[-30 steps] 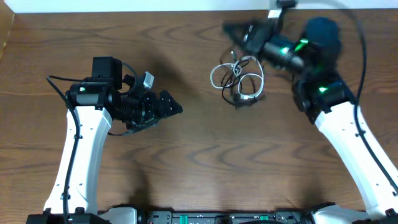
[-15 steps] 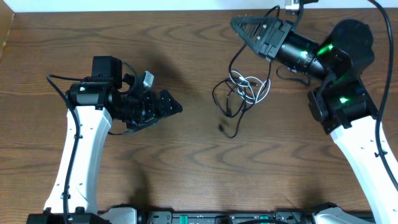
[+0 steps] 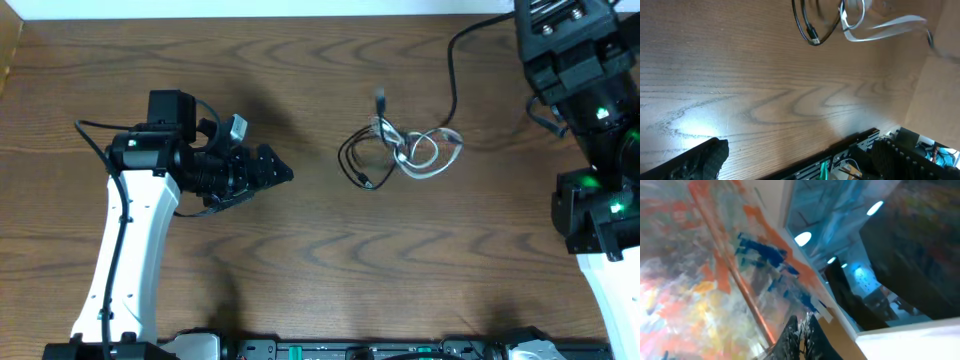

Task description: Untangle cables

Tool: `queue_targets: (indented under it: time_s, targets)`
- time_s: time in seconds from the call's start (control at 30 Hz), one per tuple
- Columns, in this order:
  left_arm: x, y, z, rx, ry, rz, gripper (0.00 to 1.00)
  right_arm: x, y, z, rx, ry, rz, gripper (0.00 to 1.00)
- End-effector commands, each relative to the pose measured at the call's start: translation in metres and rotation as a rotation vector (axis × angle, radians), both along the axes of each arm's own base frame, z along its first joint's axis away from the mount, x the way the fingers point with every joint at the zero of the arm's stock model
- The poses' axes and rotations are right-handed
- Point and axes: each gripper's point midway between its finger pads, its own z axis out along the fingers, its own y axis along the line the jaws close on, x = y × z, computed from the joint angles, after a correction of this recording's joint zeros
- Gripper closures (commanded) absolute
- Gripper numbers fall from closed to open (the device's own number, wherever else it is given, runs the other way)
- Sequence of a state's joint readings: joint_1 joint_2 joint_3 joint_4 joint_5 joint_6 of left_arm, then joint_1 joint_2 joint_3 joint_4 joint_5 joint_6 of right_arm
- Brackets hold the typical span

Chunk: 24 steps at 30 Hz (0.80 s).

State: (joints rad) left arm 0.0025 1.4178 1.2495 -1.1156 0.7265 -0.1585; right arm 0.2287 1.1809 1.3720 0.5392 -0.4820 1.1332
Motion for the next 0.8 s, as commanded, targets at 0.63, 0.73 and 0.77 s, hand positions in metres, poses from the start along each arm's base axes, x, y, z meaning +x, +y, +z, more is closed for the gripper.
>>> queue_targets:
  time_s: [0.63, 0.73, 0.77]
  targets:
    - [0.017, 0.001, 0.002, -0.025, 0.022, 0.127, 0.03, 0.01, 0.075, -0.269, -0.772, 0.731, 0.225, 0.99]
    - [0.023, 0.001, 0.004, -0.037, 0.025, 0.166, 0.03, -0.018, 0.098, -0.282, -0.867, 0.671, 0.369, 0.99]
    - [0.024, 0.001, 0.005, -0.041, 0.031, 0.179, 0.03, -0.026, 0.106, -0.289, -0.911, 0.655, 0.404, 0.99]
